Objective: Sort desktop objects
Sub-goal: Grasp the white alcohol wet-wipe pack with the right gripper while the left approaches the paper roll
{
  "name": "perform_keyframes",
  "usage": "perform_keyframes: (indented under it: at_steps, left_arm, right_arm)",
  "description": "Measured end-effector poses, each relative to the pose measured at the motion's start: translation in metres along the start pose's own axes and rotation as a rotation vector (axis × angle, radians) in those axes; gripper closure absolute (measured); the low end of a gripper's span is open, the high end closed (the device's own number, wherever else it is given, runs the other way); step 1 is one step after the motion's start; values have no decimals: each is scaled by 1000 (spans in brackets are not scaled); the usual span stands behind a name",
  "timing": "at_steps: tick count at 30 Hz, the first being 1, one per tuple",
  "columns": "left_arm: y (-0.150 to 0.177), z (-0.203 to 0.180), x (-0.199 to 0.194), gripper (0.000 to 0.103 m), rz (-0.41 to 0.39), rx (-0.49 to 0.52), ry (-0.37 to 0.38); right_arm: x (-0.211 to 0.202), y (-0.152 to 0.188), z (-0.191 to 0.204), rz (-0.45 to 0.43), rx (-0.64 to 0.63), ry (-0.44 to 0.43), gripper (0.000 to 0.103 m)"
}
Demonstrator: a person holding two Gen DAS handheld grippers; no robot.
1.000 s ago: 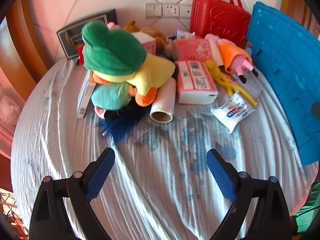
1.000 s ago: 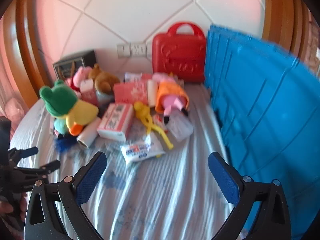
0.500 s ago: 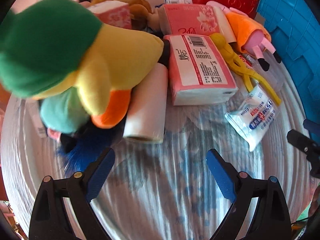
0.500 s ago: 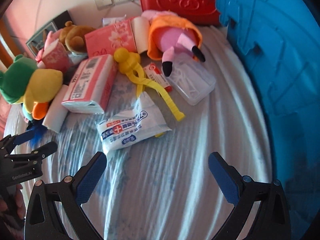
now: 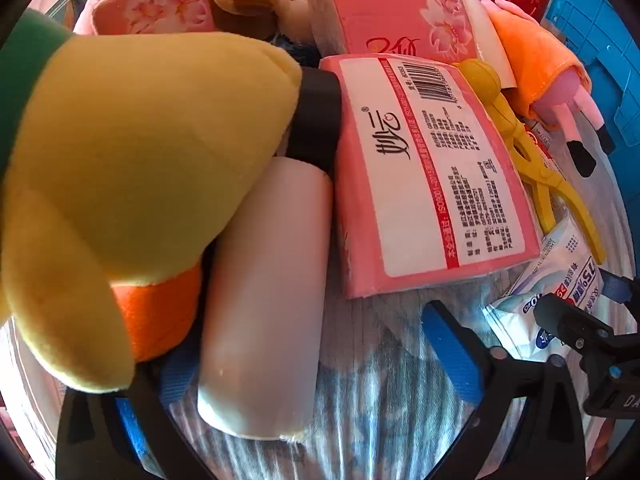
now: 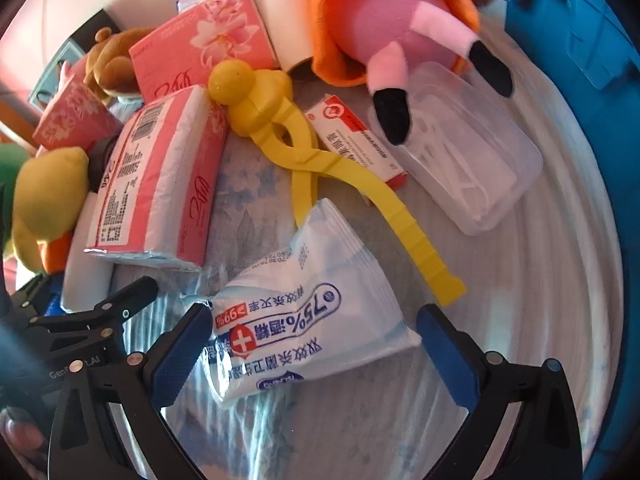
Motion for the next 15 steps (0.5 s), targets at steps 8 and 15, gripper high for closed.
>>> perform_keyframes:
  at_steps: [8, 15]
  left_arm:
    - [9, -1, -1, 0, -39, -30, -12]
    - [40, -16, -14, 20, 22, -7, -5]
  right_arm:
    - [-2, 7, 1, -138, -1, 43, 0]
    - [-8, 11, 0, -119, -16, 22, 16]
Point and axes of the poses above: each gripper's, at about its wrist camera, not at the fingertips, and x roughly the way its jaws point, z to its left, y to its underside, the point moved 5 cm from there along x, roughly the way its jaws point, and after that the axes turned 2 degrees about -x, right-handed, at the moved point
